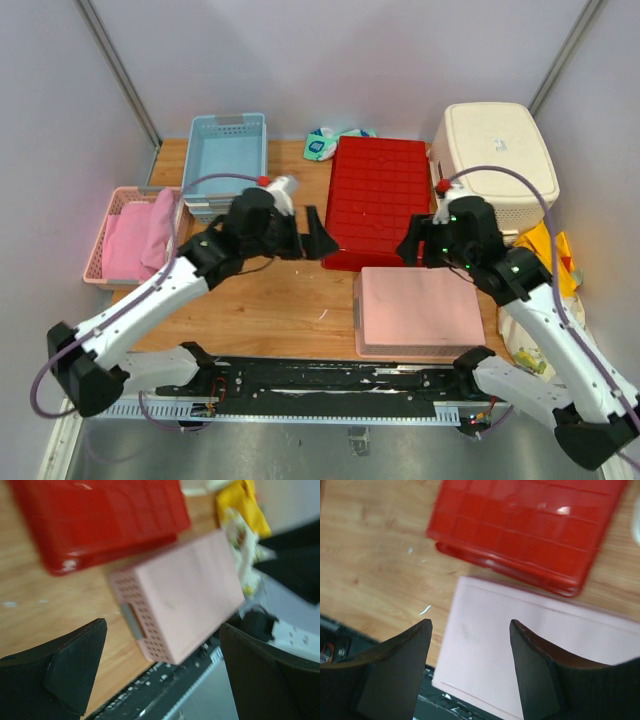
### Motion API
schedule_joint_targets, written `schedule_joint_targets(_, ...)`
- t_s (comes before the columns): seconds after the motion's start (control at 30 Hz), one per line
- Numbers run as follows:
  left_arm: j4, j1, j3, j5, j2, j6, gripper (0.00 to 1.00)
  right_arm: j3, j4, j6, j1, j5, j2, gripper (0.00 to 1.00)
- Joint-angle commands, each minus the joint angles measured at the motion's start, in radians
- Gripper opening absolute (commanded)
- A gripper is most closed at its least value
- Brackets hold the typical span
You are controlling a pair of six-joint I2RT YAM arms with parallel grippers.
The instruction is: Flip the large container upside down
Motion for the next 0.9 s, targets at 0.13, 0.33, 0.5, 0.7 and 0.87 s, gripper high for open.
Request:
schedule_joint_targets(0.13, -0.412, 0.394, 0.245, -0.314, -0.066, 0.192, 0.99, 0.027, 0.155, 0.037, 0.410, -0.002, 0.323, 0.66)
schedule_joint_targets(0.33, -0.355, 0.594, 0.321, -0.287, 0.115, 0.295, 0.99, 0.064, 0.125, 0.067, 0.500, 0.034, 0.581, 0.66)
schedule_joint_targets(0.5, -0.254, 0.600, 0.380, -0.288, 0.260, 0.363, 0.99, 0.037, 0.068, 0.081, 0.501, 0.136, 0.664, 0.66)
schedule_joint_targets(0.7, -0.211, 0.600, 0.528, -0.274, 0.430, 0.443, 0.99, 0.031, 0.025, 0.104, 0.502, 0.145, 0.651, 0.67)
schedule_joint_targets(0.87, -0.205, 0.600, 0.656, -0.230, 0.576, 0.463, 0.92, 0.075, 0.027, 0.090, 0.509, 0.115, 0.561, 0.67)
